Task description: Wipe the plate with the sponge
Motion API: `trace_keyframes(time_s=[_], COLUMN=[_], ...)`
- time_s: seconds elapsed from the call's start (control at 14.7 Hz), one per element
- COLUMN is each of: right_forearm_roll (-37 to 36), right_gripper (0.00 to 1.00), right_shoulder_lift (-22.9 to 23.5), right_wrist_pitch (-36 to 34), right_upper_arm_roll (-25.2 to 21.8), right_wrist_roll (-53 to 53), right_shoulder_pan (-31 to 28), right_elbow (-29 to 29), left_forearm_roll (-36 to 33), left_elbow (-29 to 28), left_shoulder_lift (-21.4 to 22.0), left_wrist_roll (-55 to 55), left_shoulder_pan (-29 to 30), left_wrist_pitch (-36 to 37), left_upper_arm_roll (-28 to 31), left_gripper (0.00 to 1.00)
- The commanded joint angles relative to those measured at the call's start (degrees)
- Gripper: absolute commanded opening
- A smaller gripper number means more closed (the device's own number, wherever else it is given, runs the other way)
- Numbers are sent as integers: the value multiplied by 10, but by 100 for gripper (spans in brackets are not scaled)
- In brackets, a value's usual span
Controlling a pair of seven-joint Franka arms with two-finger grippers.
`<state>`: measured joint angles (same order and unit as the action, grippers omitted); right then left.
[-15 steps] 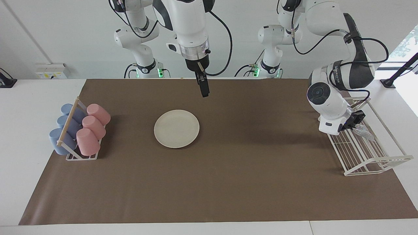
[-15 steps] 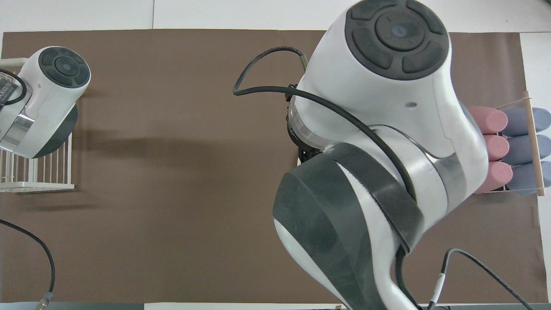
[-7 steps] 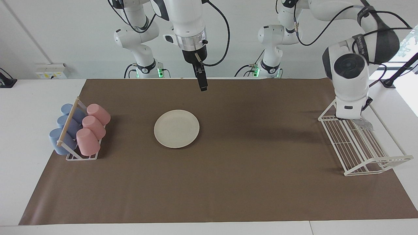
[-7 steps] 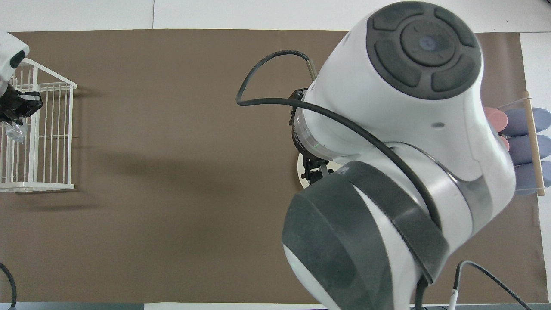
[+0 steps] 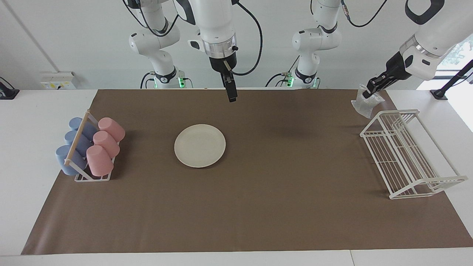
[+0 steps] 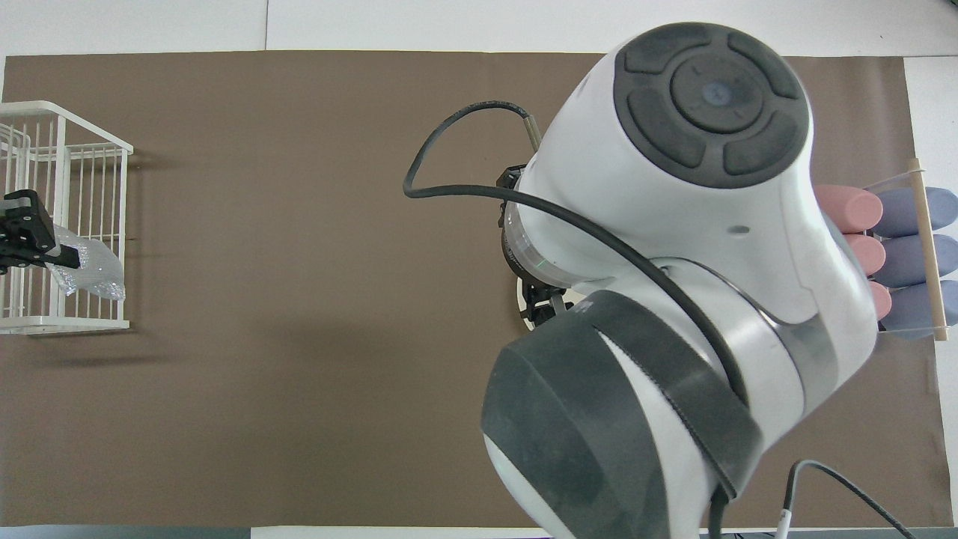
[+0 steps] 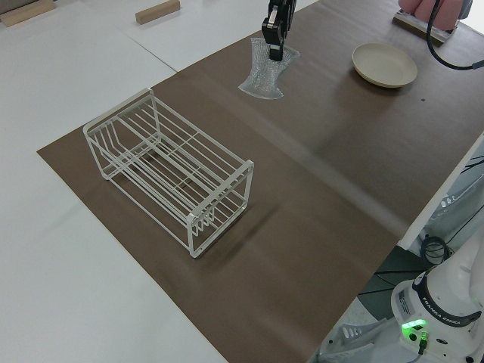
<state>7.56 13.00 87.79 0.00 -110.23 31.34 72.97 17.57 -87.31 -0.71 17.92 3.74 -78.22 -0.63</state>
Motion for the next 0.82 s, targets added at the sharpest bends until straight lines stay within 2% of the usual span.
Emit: trace_keyframes(time_s=[0.0,0.27,0.41,0.61,0.75], right_forearm_roll=[9,9,9,9,9], right_gripper=[100,100,100,100,100], right_shoulder_lift=[-22,-25,-32,-44,-58], right_wrist_pitch=[12,16,16,50,88], right_upper_arm_roll=[0,0,0,13,28], right_wrist_roll=[-29,-74,-74,-74,-75], right_shoulder_pan=[2,18,19,20,20], right_elbow=[30,38,45,77,108], left_forearm_roll=[124,312,386,446,476], left_elbow=[-88,-273,-318,-366,-400], left_shoulder_lift=[47,144,156,168,185], left_wrist_roll=[-32,-133,-170,-241,-310], left_shoulder_pan=[23,64,74,64,25], left_wrist_pitch=[-3,-70,-68,-66,-68], left_upper_arm_roll=[2,5,5,1,2], left_gripper=[0,0,0,0,0])
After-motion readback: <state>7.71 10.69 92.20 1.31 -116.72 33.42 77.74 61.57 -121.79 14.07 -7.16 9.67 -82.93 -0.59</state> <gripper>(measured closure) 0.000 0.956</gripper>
